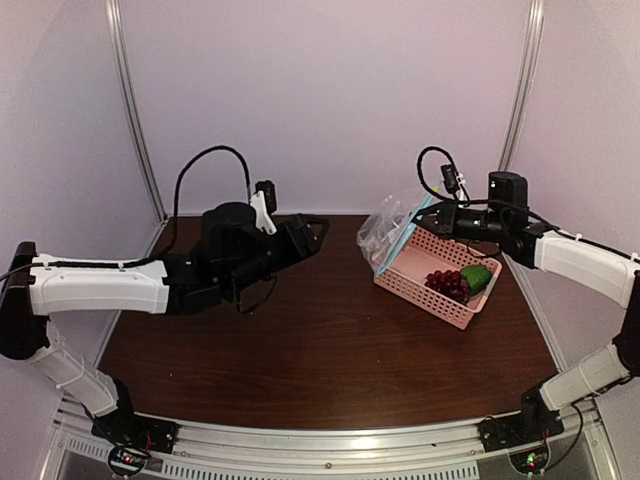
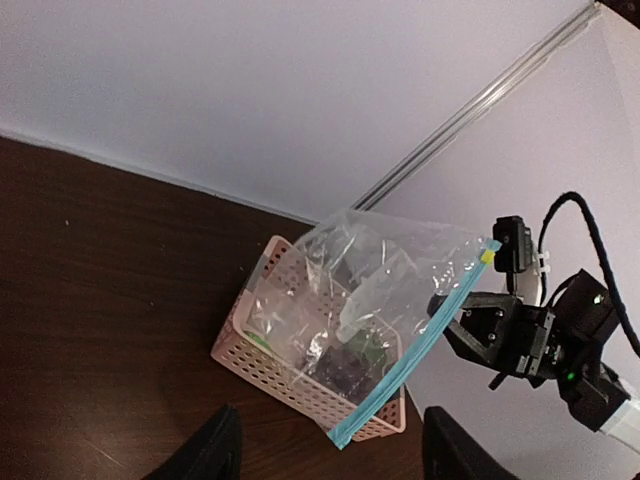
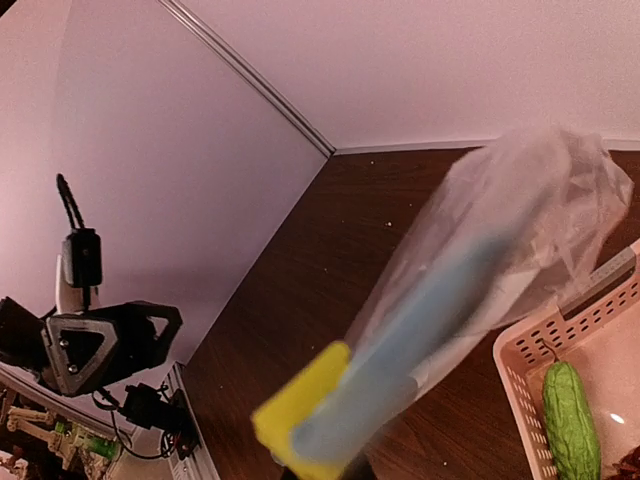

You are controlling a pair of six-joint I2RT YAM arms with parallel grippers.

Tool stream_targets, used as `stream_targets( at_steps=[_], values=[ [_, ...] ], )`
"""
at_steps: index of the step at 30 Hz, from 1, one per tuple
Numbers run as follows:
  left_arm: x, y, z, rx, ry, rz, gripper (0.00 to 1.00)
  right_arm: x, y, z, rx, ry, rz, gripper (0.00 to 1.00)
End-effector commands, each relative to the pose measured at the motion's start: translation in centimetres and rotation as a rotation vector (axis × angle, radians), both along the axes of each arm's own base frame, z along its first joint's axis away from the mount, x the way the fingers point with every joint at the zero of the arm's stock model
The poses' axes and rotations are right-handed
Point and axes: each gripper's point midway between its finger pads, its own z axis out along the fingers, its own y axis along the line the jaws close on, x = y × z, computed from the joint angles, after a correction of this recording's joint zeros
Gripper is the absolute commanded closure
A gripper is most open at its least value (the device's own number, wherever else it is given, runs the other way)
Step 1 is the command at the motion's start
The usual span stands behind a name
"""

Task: Place the food in the zip-top bag and seal the zipper
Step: Pass from the left arm to the right, then adjust the zipper food storage bag at the center of the board.

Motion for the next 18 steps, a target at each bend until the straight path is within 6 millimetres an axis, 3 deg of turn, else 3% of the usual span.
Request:
stream_targets(
  at_steps=[1, 3, 10, 18],
  values=[
    [-1.4, 2.2, -1.6, 0.575, -0.173, 0.066, 0.44, -0.9, 0.1, -3.7, -0.178, 0.08, -0.067, 1.0],
    [-2.4, -0.5, -0.2, 0.567, -0.262, -0.014, 0.47, -1.2, 0.9, -4.1, -0.198, 0.094, -0.068, 1.0],
    [-3.7, -8.5, 0.0, 0.574, -0.361, -0.208, 0.46, -1.0, 3.4, -5.1, -0.211, 0.183, -0.052, 1.0],
    [-3.1, -11.4, -2.2, 0.647, -0.369, -0.263, 0.49, -1.0, 4.0, -5.3, -0.178, 0.226, -0.057, 1.0]
  ],
)
